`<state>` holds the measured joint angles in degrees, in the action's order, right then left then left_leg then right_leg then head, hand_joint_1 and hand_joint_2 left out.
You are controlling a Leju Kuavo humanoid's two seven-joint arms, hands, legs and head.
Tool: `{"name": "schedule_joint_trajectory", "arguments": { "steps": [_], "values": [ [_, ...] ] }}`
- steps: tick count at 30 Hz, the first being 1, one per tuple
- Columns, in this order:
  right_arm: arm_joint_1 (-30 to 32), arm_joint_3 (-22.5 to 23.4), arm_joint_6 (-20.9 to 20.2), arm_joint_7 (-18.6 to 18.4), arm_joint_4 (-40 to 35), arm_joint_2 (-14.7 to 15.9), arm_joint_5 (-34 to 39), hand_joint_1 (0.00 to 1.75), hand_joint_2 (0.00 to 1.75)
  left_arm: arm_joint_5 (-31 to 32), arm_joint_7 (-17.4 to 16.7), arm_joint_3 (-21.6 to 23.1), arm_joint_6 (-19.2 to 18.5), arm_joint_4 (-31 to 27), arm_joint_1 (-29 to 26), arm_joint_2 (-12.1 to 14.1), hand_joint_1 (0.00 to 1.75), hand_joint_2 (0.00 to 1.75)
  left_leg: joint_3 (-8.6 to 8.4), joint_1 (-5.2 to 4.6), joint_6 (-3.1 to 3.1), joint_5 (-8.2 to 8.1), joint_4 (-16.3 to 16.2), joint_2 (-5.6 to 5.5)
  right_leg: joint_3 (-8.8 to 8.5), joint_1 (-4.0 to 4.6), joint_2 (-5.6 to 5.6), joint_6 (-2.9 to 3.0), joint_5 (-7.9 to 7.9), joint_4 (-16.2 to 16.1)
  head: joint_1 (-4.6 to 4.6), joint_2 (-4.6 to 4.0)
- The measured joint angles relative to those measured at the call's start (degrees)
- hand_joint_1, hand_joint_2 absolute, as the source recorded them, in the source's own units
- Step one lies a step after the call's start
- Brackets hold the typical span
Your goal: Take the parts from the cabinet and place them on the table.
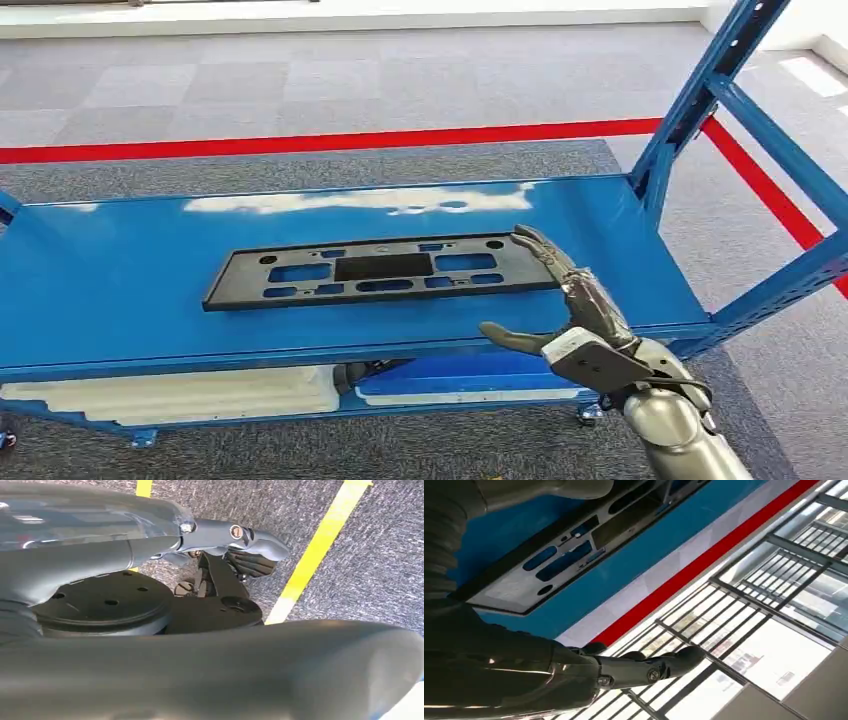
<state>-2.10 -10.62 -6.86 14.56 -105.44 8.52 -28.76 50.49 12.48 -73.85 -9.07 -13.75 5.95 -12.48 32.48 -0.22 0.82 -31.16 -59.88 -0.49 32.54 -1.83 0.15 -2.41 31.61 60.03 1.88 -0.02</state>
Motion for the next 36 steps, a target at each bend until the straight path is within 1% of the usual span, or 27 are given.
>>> {"name": "schedule_joint_trajectory", "arguments": {
  "steps": [36],
  "values": [
    [0.0, 0.0, 0.0, 0.0, 0.0, 0.0, 0.0, 0.0, 1.75, 0.0, 0.0, 0.0, 0.0, 0.0, 0.0, 0.0, 0.0, 0.0, 0.0, 0.0, 0.0, 0.0, 0.0, 0.0, 0.0, 0.0, 0.0, 0.0, 0.0, 0.0, 0.0, 0.0]
  ]
}}
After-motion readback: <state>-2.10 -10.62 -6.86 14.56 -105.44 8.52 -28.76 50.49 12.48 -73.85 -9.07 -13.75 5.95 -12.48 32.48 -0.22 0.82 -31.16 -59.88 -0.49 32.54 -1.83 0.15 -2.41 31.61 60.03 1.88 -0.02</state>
